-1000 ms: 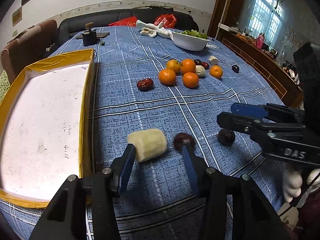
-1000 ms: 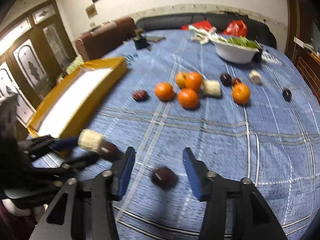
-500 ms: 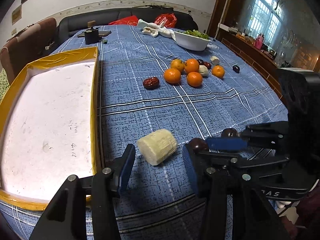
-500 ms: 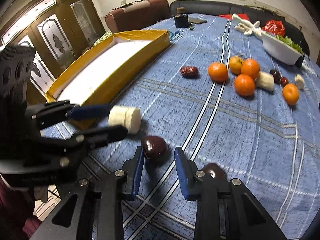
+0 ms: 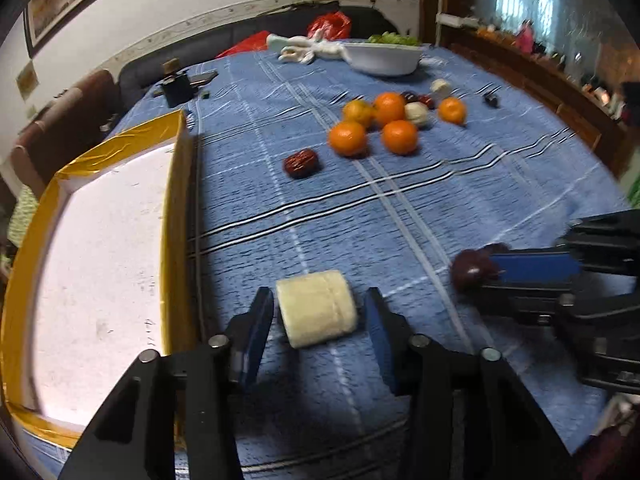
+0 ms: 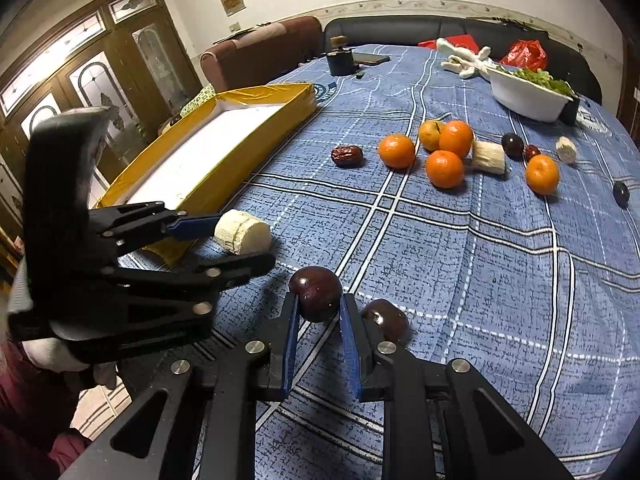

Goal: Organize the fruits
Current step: 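Carry the plum and yam piece to the white tray and release both, then grasp another dark plum with the right tool while the left tool grasps a red date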

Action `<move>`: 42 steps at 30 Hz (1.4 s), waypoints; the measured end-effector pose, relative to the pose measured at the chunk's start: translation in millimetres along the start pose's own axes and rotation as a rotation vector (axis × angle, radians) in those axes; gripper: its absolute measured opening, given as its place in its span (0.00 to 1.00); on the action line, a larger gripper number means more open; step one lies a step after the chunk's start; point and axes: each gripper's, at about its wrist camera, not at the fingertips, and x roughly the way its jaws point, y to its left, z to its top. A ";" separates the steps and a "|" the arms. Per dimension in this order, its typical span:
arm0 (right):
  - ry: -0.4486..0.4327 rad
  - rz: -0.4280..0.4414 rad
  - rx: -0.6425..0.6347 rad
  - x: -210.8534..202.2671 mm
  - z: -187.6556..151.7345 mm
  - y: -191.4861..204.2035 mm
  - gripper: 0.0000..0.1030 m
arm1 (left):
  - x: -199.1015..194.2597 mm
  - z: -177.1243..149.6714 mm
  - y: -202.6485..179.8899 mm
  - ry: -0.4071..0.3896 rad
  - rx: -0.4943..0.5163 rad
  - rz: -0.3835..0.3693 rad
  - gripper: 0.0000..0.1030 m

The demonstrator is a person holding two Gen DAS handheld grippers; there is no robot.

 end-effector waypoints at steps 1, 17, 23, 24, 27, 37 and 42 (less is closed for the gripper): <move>-0.002 -0.002 0.002 -0.7 0.0 0.4 0.22 | -0.6 0.5 2.8 0.000 -0.023 -0.018 0.32; -0.034 0.163 -0.117 12.1 64.6 87.6 0.23 | -79.5 -45.9 173.3 -0.143 -0.527 0.128 0.32; 0.045 0.212 -0.194 64.4 88.6 146.7 0.23 | -74.0 -71.7 215.4 -0.109 -0.631 0.166 0.32; 0.062 0.209 -0.202 74.9 90.7 154.0 0.23 | -73.6 -74.6 218.8 -0.113 -0.643 0.162 0.32; 0.101 0.207 -0.207 99.7 94.4 168.2 0.23 | -78.6 -83.2 229.7 -0.126 -0.682 0.149 0.40; 0.106 0.210 -0.173 113.6 100.4 179.3 0.30 | -104.4 -93.5 240.3 -0.216 -0.805 0.055 0.69; 0.038 0.202 -0.122 82.6 103.8 152.2 0.33 | -108.3 -81.1 222.7 -0.226 -0.781 0.014 0.70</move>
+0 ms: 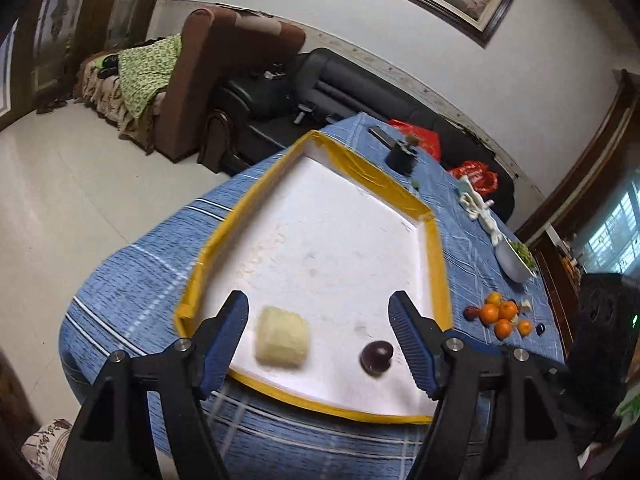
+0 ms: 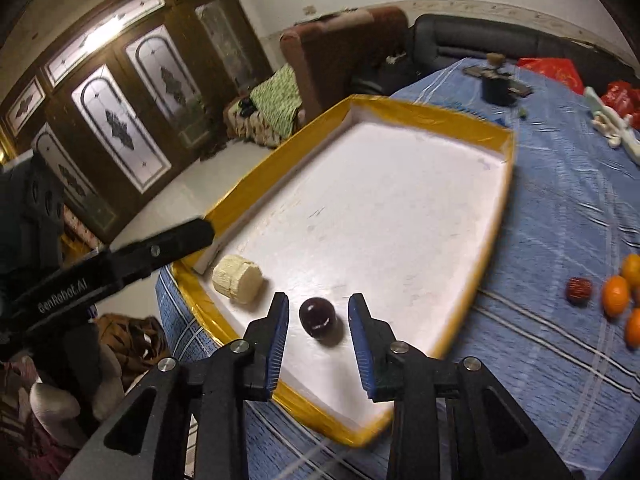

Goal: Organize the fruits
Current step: 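Grasp another dark plum with the right tool while the left tool grasps a red date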

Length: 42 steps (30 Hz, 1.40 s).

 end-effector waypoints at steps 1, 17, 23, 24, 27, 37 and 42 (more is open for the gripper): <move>-0.015 -0.004 0.010 -8.8 -0.7 -5.1 0.33 | -0.9 -1.2 -5.8 0.004 0.013 -0.006 0.70; 0.025 -0.275 0.125 -114.6 -118.1 -129.4 0.36 | 36.3 -36.3 -125.6 0.127 0.298 -0.079 0.78; 0.012 -0.334 0.083 -109.3 -120.3 -135.4 0.33 | 48.8 -39.0 -163.4 0.137 0.401 -0.053 0.78; 0.018 -0.360 0.079 -108.4 -122.2 -138.1 0.33 | 52.6 -38.6 -170.3 0.136 0.415 -0.054 0.78; 0.031 -0.363 0.134 -106.9 -126.4 -156.2 0.32 | 66.8 -38.1 -185.6 0.153 0.435 -0.059 0.78; -0.114 -0.250 0.236 -116.4 -104.3 -191.8 0.25 | 153.3 -42.5 -230.3 0.299 0.463 -0.038 0.77; -0.137 -0.239 0.277 -120.6 -106.9 -200.2 0.25 | 186.5 -46.9 -245.4 0.284 0.513 0.036 0.77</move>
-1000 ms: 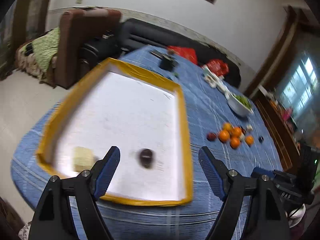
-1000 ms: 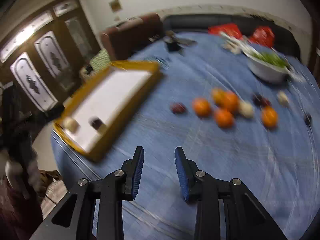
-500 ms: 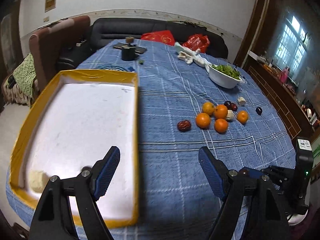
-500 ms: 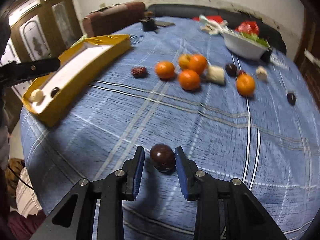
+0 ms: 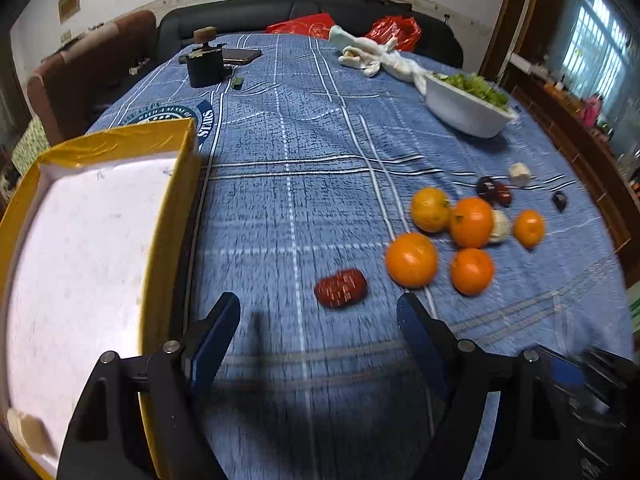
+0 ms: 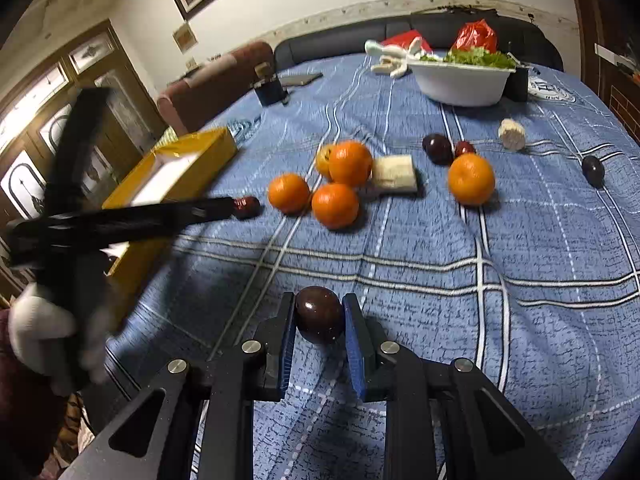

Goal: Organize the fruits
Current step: 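Grasp another dark plum with the right tool while the left tool grasps a red date, then place the plum and red date into the white tray, opening both tools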

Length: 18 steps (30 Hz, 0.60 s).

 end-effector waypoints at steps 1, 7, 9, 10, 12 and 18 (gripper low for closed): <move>-0.004 0.003 0.000 -0.8 -0.3 0.5 0.25 | 6.0 1.8 -2.8 -0.004 0.015 0.011 0.77; -0.003 0.007 -0.004 -1.4 -2.5 1.8 0.25 | 15.8 -0.7 -17.4 -0.064 0.110 0.098 0.23; -0.001 0.005 -0.002 -0.7 -3.7 0.9 0.25 | 9.5 -3.7 -17.1 -0.065 0.092 0.067 0.21; 0.000 0.003 -0.002 0.0 -3.7 0.5 0.25 | 3.5 -6.0 -15.5 -0.070 0.079 0.052 0.21; 0.003 -0.005 0.000 0.9 -4.4 -0.8 0.25 | -12.0 -10.7 -9.7 -0.090 0.038 0.006 0.21; 0.001 -0.043 0.013 3.8 -3.6 -6.2 0.25 | -76.4 -30.7 38.3 -0.198 -0.118 -0.089 0.21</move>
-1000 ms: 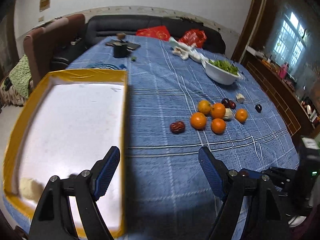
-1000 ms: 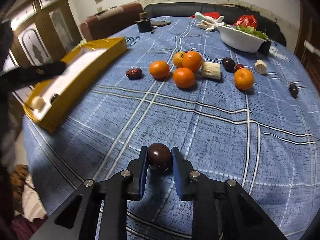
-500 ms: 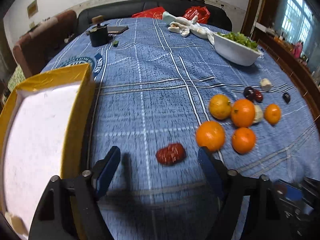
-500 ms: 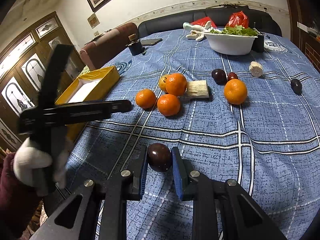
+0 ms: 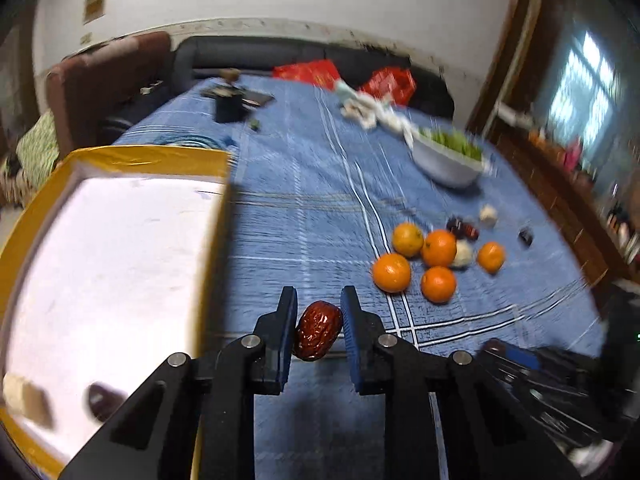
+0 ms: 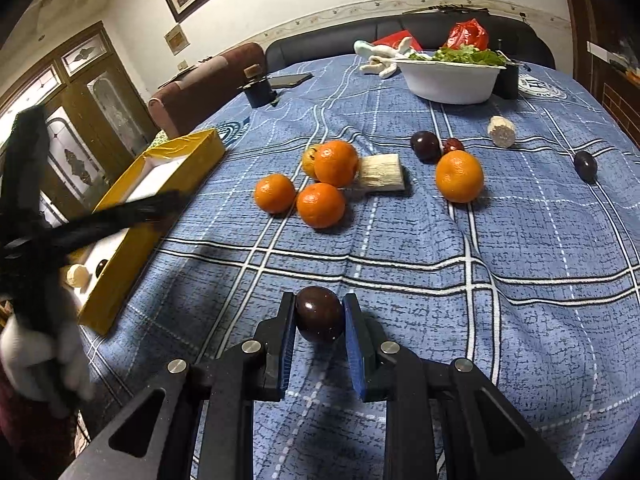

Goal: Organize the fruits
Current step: 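Place the plum and red date into the white tray, opening both tools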

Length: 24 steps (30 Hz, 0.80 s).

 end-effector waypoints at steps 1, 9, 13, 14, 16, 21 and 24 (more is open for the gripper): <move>-0.001 -0.011 0.003 0.3 0.0 -0.8 0.25 | -12.9 -0.4 11.7 -0.022 -0.026 -0.001 0.21; -0.017 -0.110 0.040 -2.9 0.6 -8.1 0.24 | -83.7 -13.3 110.7 -0.125 -0.153 0.184 0.21; 0.008 -0.127 0.032 -6.0 0.5 2.0 0.25 | -87.7 -18.6 157.6 -0.092 -0.219 0.222 0.21; 0.015 -0.114 0.025 -6.7 1.7 8.3 0.25 | -86.6 -18.9 166.8 -0.085 -0.229 0.224 0.21; 0.012 -0.091 -0.028 -11.3 6.5 36.2 0.25 | -85.2 -19.8 178.1 -0.081 -0.235 0.225 0.21; 0.014 0.042 -0.168 -9.8 31.3 120.7 0.25 | -65.1 -13.3 198.4 -0.054 -0.263 0.202 0.21; 0.070 0.144 -0.228 12.3 46.9 171.4 0.25 | -55.4 -11.7 208.9 -0.043 -0.293 0.179 0.21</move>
